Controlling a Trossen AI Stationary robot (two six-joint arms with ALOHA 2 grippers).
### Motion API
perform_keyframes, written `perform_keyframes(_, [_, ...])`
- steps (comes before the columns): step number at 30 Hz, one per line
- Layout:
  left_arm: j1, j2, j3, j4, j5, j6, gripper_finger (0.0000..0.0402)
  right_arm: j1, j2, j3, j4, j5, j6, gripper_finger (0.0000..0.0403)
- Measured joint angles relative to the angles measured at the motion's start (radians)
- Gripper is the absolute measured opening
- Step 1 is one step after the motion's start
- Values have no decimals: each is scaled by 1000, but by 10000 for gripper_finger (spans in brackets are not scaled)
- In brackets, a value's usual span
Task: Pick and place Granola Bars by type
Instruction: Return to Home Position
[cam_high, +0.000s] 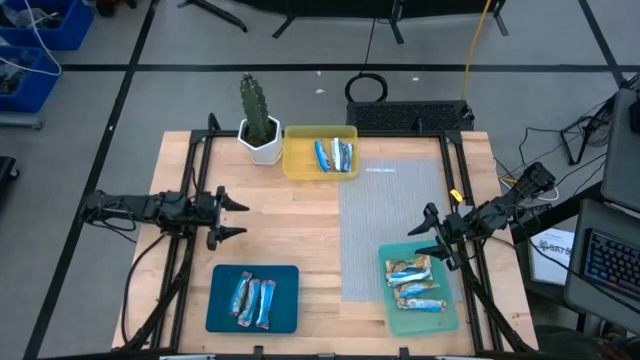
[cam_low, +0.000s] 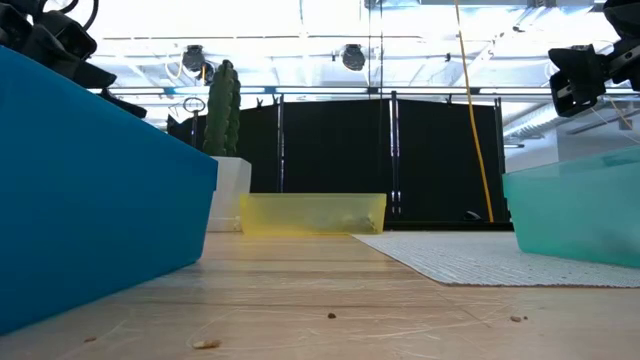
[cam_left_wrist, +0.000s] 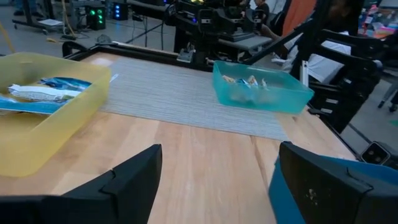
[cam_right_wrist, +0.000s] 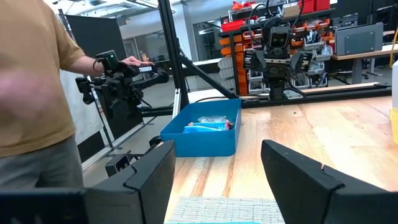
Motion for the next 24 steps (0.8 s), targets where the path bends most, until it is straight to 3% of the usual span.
perform_keyframes(24, [-140, 0, 0, 1, 0, 0, 322, 0, 0, 0, 0, 0, 0, 230])
